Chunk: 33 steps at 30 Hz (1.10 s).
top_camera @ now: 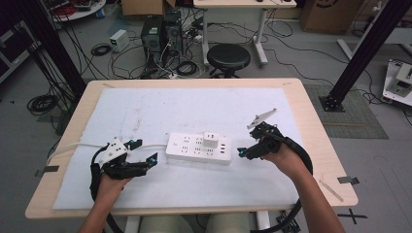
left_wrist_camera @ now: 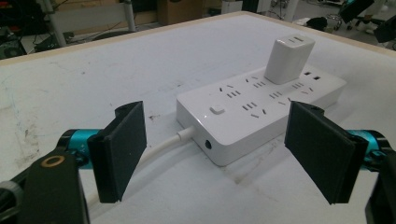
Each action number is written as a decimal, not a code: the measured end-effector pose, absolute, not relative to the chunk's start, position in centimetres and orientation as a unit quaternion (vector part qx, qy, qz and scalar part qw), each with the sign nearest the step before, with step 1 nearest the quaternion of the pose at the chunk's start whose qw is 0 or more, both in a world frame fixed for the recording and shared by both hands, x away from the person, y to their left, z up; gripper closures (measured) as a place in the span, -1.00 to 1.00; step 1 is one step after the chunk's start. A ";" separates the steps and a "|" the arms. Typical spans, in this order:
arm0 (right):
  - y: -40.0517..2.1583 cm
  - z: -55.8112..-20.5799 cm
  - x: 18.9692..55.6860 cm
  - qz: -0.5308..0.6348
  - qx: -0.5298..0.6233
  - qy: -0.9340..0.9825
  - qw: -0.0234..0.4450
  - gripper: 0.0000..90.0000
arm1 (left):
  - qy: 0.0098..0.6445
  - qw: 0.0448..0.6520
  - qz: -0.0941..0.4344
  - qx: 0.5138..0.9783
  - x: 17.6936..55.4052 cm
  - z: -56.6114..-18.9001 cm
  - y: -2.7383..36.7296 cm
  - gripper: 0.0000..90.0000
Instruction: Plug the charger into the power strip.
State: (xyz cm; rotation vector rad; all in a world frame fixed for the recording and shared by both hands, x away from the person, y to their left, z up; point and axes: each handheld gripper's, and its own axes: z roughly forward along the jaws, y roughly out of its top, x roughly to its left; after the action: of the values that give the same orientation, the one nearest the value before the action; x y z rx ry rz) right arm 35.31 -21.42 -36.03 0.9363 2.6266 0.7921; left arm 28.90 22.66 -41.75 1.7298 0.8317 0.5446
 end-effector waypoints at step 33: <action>-26.5 -36.7 30.3 0.316 0.366 0.859 0.169 -0.52 | 0.353 0.541 0.232 0.727 28.2 -41.2 23.0 -0.54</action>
State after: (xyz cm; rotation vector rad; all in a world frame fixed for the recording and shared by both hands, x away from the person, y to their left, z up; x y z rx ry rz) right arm 30.31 -26.48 -36.72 1.0395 2.4413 0.8988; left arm 28.16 23.01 -41.17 1.7284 0.8384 0.5522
